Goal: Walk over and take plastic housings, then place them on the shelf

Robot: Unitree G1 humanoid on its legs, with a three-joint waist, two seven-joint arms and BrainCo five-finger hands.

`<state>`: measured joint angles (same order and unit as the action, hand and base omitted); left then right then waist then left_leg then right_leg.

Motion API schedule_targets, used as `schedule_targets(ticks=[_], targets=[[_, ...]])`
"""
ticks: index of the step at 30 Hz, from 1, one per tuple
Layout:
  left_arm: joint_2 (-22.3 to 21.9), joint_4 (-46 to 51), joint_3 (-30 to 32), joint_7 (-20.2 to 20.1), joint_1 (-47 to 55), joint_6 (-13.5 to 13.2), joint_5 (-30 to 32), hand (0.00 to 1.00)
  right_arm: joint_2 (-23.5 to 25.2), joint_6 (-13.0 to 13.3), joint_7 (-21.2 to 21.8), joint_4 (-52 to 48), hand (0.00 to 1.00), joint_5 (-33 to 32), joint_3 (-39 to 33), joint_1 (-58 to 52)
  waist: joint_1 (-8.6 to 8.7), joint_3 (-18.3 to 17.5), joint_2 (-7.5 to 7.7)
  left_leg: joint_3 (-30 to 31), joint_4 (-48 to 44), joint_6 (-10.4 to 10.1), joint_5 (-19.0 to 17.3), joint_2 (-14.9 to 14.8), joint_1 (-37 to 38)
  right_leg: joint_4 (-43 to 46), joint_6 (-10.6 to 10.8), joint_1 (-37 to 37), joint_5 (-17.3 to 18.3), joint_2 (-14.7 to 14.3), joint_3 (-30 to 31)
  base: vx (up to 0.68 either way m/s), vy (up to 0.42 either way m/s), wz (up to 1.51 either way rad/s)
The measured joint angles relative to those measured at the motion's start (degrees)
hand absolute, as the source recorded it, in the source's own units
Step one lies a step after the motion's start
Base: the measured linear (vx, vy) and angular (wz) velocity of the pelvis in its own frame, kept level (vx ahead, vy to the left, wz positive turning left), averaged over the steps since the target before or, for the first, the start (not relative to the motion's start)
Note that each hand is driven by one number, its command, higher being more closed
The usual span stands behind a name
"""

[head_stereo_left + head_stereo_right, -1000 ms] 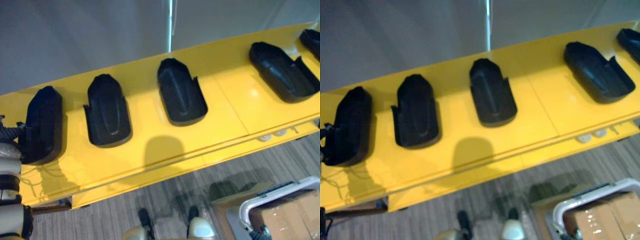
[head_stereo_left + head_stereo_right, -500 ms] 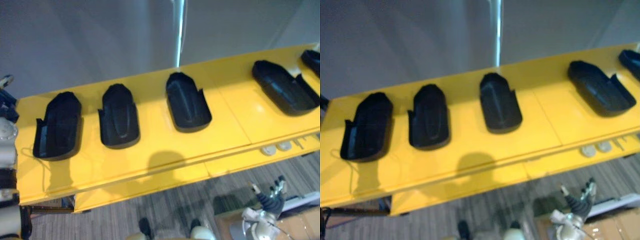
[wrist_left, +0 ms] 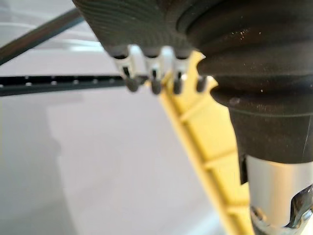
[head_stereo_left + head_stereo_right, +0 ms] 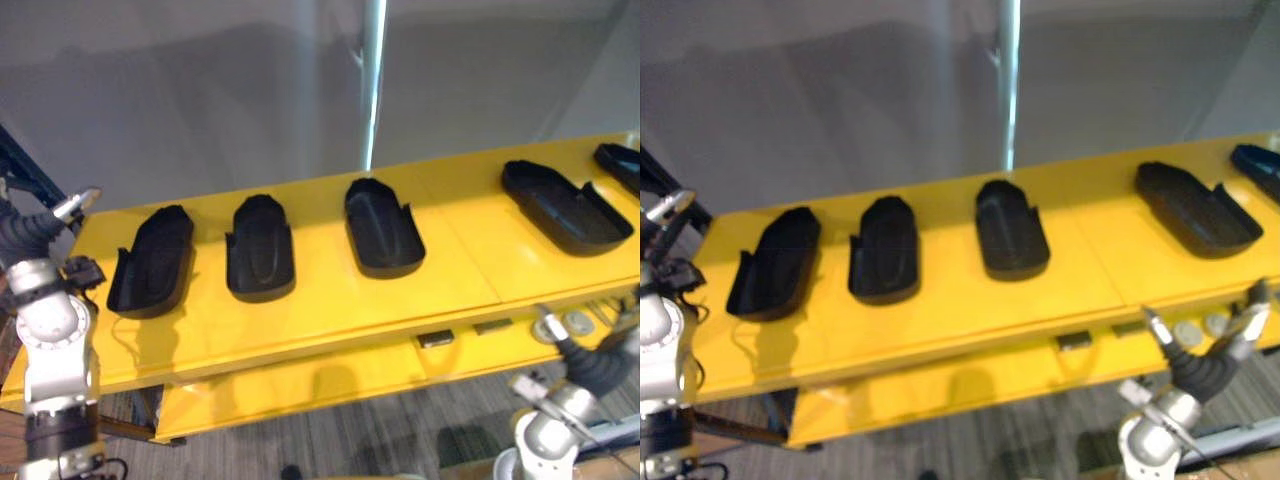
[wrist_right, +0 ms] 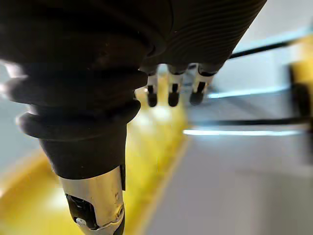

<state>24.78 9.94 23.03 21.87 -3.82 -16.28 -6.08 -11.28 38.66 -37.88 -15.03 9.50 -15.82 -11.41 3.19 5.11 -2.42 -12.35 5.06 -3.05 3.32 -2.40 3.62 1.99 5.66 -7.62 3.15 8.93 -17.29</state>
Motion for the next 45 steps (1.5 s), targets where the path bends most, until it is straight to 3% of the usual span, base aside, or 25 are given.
schedule_targets(ticks=[3, 7, 10, 11, 14, 19, 23, 28, 31, 34, 37, 41, 43, 45], targets=[[-4.0, 4.4, 1.3, 0.5, 3.9, -0.4, 1.8, 0.00, -2.5, 1.3, 4.1, -0.5, 0.00, -2.7, 4.6, 3.5, -1.40, -0.3, -0.03, 2.9, 0.0, -0.1, 1.1, 0.1, -1.6, -0.7, 0.3, -0.3, -0.2, -0.1, -3.2, -0.02, -0.028, 0.55], [-8.1, 8.3, 3.2, 0.4, 10.2, -0.5, 2.5, 0.00, -3.0, 0.4, 10.1, 0.4, 0.00, -4.3, 13.6, 8.9, -5.63, -1.4, 0.50, 7.9, 0.0, -0.2, 2.5, 0.5, -4.1, -0.9, 0.3, -0.8, -0.3, -0.2, -8.2, -0.01, -0.034, 0.67], [-10.5, 8.3, 3.9, -0.6, 13.5, -1.3, 2.0, 0.00, -3.2, -1.9, 11.9, 2.7, 0.00, -4.5, 17.2, 13.0, -7.96, -1.7, 1.03, 10.9, 0.0, 0.3, 3.1, 1.2, -5.0, -1.4, 0.3, -2.0, -0.3, 0.0, -11.3, -0.02, -0.009, 0.56], [-11.4, 8.3, 4.0, -1.6, 14.7, -2.5, 1.2, 0.00, -3.2, -3.7, 12.9, 4.1, 0.00, -4.9, 18.1, 14.5, -9.12, -1.9, 1.33, 11.7, 0.0, 0.5, 3.3, 1.6, -5.3, -1.4, 0.2, -2.3, -0.3, 0.0, -12.3, -0.04, 0.005, 0.46], [-12.4, 8.4, 4.5, -3.4, 15.9, -4.6, 0.3, 0.00, -2.8, -7.8, 15.4, 6.9, 0.00, -7.4, 20.5, 17.6, -10.48, -2.0, 1.80, 12.4, 0.0, 0.8, 3.4, 2.3, -5.6, -0.9, -0.1, -2.4, 0.0, 0.5, -13.0, -0.04, 0.028, 0.20], [-12.4, 11.4, 4.2, -6.7, 15.8, -6.6, 0.3, 0.00, -1.8, -11.5, 19.0, 7.4, 0.00, -10.4, 24.2, 18.8, -10.33, -2.1, 2.01, 11.9, 0.0, 1.5, 3.3, 2.7, -5.7, -0.7, -0.2, -2.0, 0.2, 1.1, -12.7, -0.05, 0.045, -0.04], [-13.3, 11.5, 1.7, -9.0, 15.0, -6.4, 0.1, 0.00, -0.7, -14.9, 21.4, 10.7, 0.00, -11.0, 26.8, 20.8, -10.27, -2.3, 2.33, 11.8, 0.0, 1.5, 3.9, 2.6, -5.7, -0.7, -0.1, -1.7, 0.1, 1.1, -12.6, -0.01, 0.007, -0.01], [-16.4, 8.8, -3.8, -9.6, 15.5, -2.4, 0.2, 0.00, 1.1, -17.6, 24.2, 16.4, 0.00, -11.1, 31.1, 25.2, -10.89, -2.3, 2.41, 11.9, 0.0, 1.5, 4.2, 2.5, -5.8, -0.7, 0.0, -1.6, 0.0, 0.9, -12.7, 0.00, 0.000, 0.00], [-18.8, 2.4, -7.2, -8.5, 17.3, 0.3, 2.7, 0.00, 2.3, -19.0, 25.1, 20.5, 0.00, -12.0, 33.8, 28.8, -11.53, -2.2, 2.59, 12.0, 0.0, 1.5, 4.2, 2.5, -5.9, -0.6, 0.2, -1.5, -0.1, 0.8, -12.7, 0.00, 0.000, 0.00], [-19.3, -1.6, -8.2, -7.9, 19.0, 1.5, 5.0, 0.00, 3.0, -19.3, 25.6, 22.3, 0.00, -12.0, 35.4, 31.3, -11.99, -1.7, 3.73, 12.9, 0.0, 1.3, 4.4, 2.5, -6.6, -0.6, 0.0, -1.4, 0.0, 0.5, -13.7, 0.00, -0.008, 0.17], [-19.8, -2.2, -8.8, -9.8, 21.3, -0.2, 5.0, 0.00, 3.6, -19.3, 24.0, 22.5, 0.00, -10.7, 35.8, 31.4, -12.37, -1.4, 4.39, 13.7, 0.0, 1.3, 4.6, 2.6, -7.1, -0.5, -0.2, -1.4, 0.1, 0.5, -14.3, 0.00, -0.006, 0.15], [-20.8, -1.8, -11.2, -14.3, 22.4, -5.1, 2.7, 0.00, 3.5, -18.7, 19.5, 22.2, 0.00, -5.7, 36.2, 31.1, -11.96, -0.9, 3.64, 13.6, 0.1, 1.6, 4.9, 2.9, -7.1, 0.1, -0.2, -1.1, 0.2, 1.1, -14.3, -0.02, 0.027, -0.01], [-20.7, -0.1, -12.2, -16.2, 21.9, -6.3, 1.5, 0.00, 3.0, -18.2, 19.0, 19.8, 0.00, -4.5, 35.0, 28.7, -11.75, -0.9, 3.60, 13.1, 0.1, 1.7, 4.7, 2.8, -7.4, 0.3, -0.2, -0.3, 0.3, 1.2, -13.9, -0.03, 0.023, -0.09], [-20.4, 2.2, -12.6, -18.0, 21.3, -7.6, -0.3, 0.00, 1.6, -16.0, 19.8, 15.0, 0.00, -4.8, 32.5, 23.5, -11.35, -0.8, 3.64, 12.4, 0.0, 2.0, 4.6, 2.7, -7.7, 0.3, -0.2, 0.4, 0.3, 1.3, -13.3, -0.02, 0.028, -0.17]])
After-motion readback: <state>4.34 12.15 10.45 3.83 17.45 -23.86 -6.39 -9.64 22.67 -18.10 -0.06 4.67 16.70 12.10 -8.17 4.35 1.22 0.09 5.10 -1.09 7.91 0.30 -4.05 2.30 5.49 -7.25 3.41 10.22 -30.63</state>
